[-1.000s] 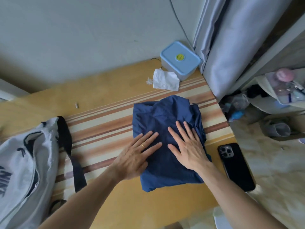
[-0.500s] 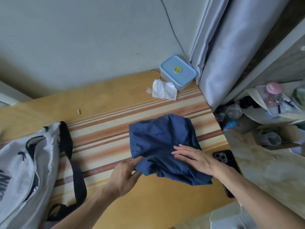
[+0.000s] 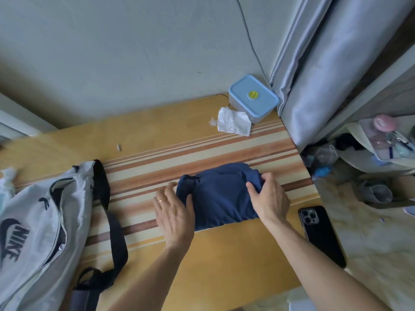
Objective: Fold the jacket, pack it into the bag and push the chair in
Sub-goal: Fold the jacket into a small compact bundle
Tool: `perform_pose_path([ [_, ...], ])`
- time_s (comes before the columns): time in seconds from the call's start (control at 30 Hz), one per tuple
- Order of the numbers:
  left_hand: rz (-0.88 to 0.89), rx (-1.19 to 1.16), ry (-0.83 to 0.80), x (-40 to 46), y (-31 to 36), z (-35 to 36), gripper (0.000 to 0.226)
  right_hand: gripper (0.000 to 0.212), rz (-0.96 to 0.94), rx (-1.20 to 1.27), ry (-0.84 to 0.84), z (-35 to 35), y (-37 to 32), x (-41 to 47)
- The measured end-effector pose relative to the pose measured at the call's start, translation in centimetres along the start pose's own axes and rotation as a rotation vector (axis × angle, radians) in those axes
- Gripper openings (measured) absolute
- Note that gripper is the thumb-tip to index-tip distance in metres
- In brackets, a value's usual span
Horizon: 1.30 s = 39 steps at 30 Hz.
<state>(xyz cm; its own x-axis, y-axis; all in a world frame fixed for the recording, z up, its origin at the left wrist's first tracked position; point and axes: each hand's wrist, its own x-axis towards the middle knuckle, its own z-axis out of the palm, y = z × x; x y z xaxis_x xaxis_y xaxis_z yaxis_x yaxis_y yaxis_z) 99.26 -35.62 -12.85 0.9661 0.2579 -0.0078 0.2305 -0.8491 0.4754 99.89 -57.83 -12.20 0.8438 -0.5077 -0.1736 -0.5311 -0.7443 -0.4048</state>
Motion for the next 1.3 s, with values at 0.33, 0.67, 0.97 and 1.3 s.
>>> perform_pose_path([
  [0.33, 0.448, 0.357, -0.33, 0.8, -2.3, 3.9, 0.068, 0.065, -0.634, -0.344, -0.241, 6.2, 1.6, -1.6],
  [0.67, 0.044, -0.099, -0.282, 0.2, -0.8, 1.5, 0.061, 0.061, -0.654, -0.342, -0.164, 7.4, 1.6, -0.9],
  [0.97, -0.606, -0.507, -0.423, 1.5, 2.4, -1.4, 0.056, 0.056, -0.743, -0.283, -0.039, 7.4, -0.9, -1.5],
  [1.3, 0.356, -0.248, -0.569, -2.9, 10.7, 1.4, 0.051, 0.075, 0.285, 1.03, -0.615, -1.9, 1.7, 1.8],
])
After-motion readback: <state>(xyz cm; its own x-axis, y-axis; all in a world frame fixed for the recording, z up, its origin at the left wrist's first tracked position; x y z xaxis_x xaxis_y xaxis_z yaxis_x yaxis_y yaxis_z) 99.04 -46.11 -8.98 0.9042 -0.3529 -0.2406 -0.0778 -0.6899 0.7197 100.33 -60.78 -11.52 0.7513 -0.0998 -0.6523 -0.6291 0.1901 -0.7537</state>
